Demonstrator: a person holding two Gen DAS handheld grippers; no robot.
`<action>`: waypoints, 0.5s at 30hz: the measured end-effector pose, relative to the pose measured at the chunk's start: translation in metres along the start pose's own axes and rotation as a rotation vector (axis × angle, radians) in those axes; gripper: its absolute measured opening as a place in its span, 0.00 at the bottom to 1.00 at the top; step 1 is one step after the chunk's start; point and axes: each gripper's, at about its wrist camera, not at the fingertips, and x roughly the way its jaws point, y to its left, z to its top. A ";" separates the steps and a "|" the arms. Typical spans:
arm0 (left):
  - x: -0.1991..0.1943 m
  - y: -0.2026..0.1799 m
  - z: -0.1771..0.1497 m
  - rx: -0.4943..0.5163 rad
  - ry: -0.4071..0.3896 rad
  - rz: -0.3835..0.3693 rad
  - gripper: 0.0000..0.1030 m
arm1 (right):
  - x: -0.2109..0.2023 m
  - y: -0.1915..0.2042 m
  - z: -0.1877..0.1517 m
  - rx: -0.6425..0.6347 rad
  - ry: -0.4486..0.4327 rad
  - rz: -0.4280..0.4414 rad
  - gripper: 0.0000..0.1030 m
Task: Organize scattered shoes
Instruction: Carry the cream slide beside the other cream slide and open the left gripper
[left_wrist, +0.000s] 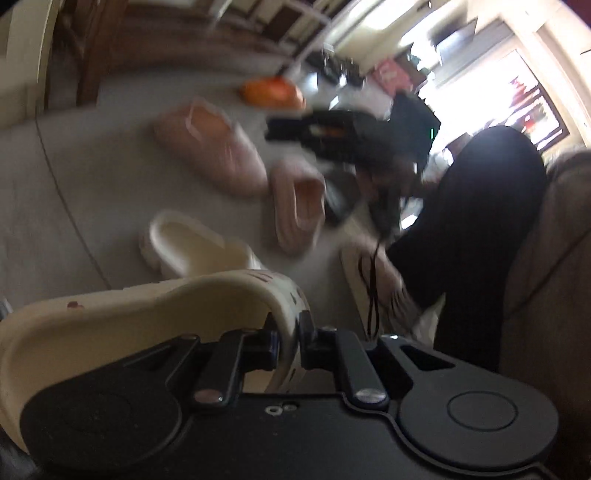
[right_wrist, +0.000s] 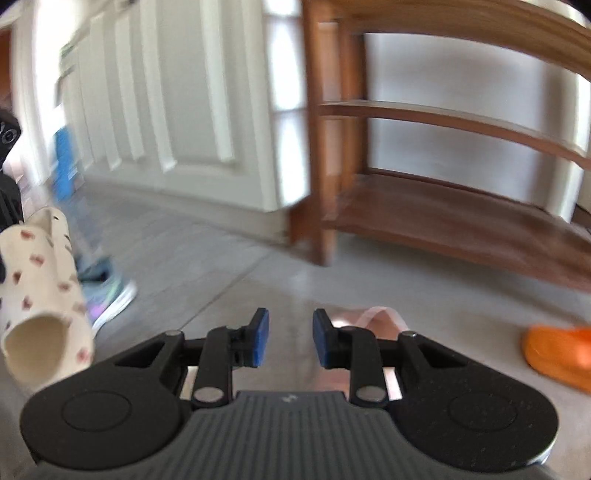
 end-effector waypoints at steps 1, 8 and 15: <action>0.007 0.003 -0.010 -0.001 0.026 -0.013 0.08 | 0.004 0.010 -0.001 -0.021 0.015 0.031 0.30; 0.071 0.019 -0.025 0.083 0.146 -0.076 0.08 | 0.013 0.072 -0.022 -0.218 0.143 0.287 0.30; 0.114 0.027 -0.013 0.252 0.329 -0.066 0.10 | 0.011 0.114 -0.044 -0.369 0.260 0.465 0.30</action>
